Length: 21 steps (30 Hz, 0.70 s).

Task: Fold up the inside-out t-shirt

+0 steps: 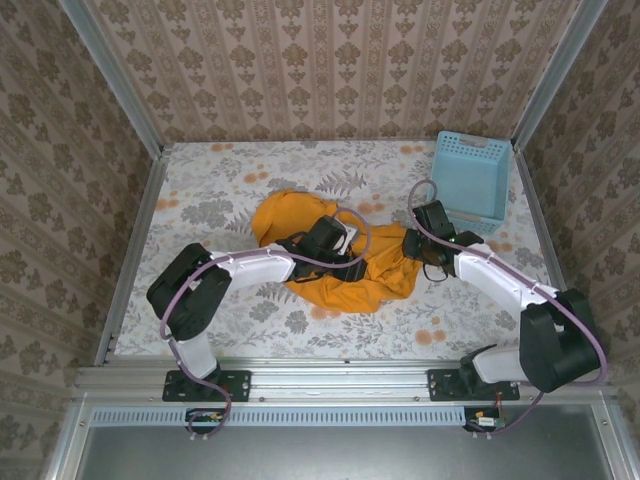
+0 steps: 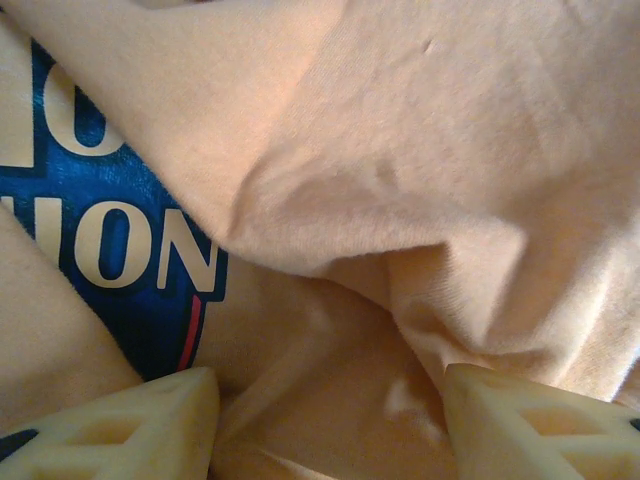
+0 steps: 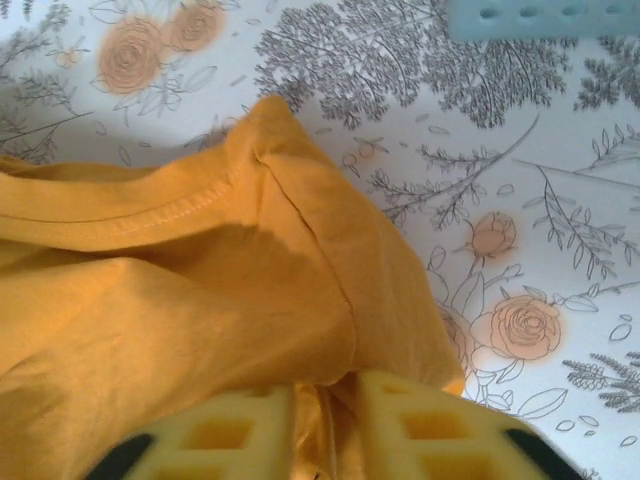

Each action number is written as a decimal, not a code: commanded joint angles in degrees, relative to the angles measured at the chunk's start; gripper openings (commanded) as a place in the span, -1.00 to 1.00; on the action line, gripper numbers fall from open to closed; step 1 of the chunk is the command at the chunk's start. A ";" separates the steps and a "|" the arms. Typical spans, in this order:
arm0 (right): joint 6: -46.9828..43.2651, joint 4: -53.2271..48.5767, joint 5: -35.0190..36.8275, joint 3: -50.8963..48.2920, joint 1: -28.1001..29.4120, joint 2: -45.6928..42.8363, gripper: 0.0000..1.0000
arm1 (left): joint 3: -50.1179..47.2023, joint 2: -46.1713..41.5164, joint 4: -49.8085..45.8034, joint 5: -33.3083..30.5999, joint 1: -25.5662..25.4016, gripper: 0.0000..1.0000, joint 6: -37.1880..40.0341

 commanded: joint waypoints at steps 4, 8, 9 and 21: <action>-2.73 -8.36 1.41 0.13 2.76 -6.18 -0.32 | 0.12 -0.75 0.31 -0.45 -0.43 0.25 1.11; -0.45 -10.01 1.06 -1.54 6.31 -7.95 -0.34 | 0.08 -1.01 0.35 -0.72 -0.45 0.25 1.19; 0.09 -11.49 0.78 -1.80 6.84 -7.66 -0.35 | -0.05 -1.03 0.39 -0.81 -0.39 0.26 1.19; 1.52 -10.59 0.31 1.02 8.58 0.30 -0.55 | -0.36 -0.50 -0.05 -2.27 -0.42 0.29 0.26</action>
